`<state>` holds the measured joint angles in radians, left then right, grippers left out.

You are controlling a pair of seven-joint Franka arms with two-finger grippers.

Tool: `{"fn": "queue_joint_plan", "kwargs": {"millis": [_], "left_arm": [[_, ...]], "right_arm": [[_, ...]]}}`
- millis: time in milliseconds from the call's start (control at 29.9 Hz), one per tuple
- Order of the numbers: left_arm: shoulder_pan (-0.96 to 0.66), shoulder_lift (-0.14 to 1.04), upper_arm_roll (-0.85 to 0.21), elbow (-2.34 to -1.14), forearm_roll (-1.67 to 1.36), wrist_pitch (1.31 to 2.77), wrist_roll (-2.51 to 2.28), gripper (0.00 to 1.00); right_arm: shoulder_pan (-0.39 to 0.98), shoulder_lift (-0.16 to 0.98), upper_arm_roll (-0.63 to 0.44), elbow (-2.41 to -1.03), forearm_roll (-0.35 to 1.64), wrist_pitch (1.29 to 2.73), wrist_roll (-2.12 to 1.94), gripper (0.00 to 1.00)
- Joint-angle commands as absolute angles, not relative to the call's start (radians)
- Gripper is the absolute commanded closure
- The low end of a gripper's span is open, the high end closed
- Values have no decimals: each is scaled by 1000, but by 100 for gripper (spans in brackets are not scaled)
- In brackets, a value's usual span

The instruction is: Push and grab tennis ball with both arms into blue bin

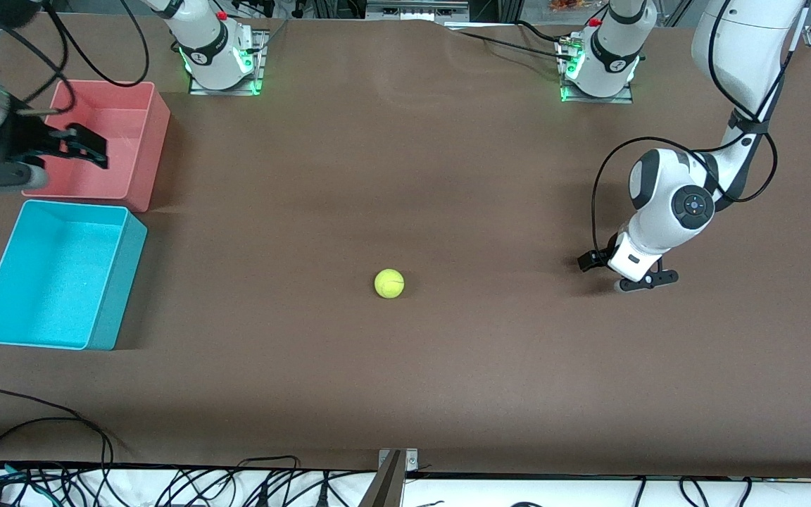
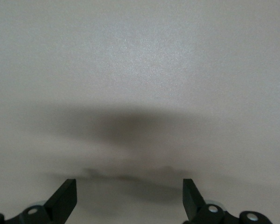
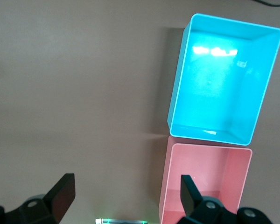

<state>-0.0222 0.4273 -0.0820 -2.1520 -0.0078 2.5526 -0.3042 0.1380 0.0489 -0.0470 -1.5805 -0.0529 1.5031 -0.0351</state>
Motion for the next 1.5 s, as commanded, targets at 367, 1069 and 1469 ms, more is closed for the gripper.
{"fn": "queue_joint_plan", "kwargs": {"millis": [367,1069,1469], "left_arm": [[-18,423,-84,-2149,15,2549,-293,0],[-15,177,-78,-2209,14,2448,-296,0],[-15,-58,-83,-2227,14,2286,-290,0]], "right_arm": [[235,233,-45,-1534,58,1610,-29,0],[537,528,-46,-1529,164,2129,285,0],[649,693,-46,-1523,161,2515,413,0]]}}
